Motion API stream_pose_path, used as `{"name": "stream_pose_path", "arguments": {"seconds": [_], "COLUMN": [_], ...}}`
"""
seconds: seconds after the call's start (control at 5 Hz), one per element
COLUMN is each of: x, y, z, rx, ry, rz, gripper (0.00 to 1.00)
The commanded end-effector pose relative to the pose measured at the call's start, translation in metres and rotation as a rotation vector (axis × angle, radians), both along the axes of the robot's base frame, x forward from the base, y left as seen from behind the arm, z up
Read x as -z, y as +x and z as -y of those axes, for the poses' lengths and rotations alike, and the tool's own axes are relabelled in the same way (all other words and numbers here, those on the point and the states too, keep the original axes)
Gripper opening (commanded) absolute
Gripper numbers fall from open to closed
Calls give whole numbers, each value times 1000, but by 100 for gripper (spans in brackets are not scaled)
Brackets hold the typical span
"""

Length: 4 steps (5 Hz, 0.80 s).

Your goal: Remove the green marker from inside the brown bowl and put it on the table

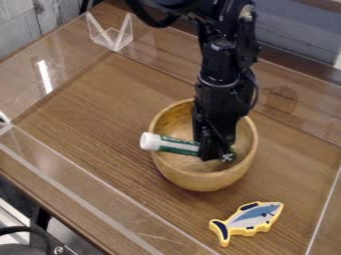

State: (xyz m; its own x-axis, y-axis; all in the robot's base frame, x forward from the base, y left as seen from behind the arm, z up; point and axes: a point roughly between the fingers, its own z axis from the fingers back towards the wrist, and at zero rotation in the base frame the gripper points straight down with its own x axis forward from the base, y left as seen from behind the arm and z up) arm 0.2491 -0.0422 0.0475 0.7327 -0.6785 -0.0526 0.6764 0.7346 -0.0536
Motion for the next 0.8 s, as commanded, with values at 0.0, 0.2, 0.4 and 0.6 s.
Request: {"name": "stream_pose_path", "arguments": {"seconds": [0.0,0.2,0.4,0.6], "x": [-20,-21,-22,-24], "y": [10,10,9,9], "z": [-1,-2,-3,-4], "rx": [3,9,16,24], "ry": [-6,-4,-1,3], "rz": [71,69,66,63], "gripper": [0,0,0,0]}}
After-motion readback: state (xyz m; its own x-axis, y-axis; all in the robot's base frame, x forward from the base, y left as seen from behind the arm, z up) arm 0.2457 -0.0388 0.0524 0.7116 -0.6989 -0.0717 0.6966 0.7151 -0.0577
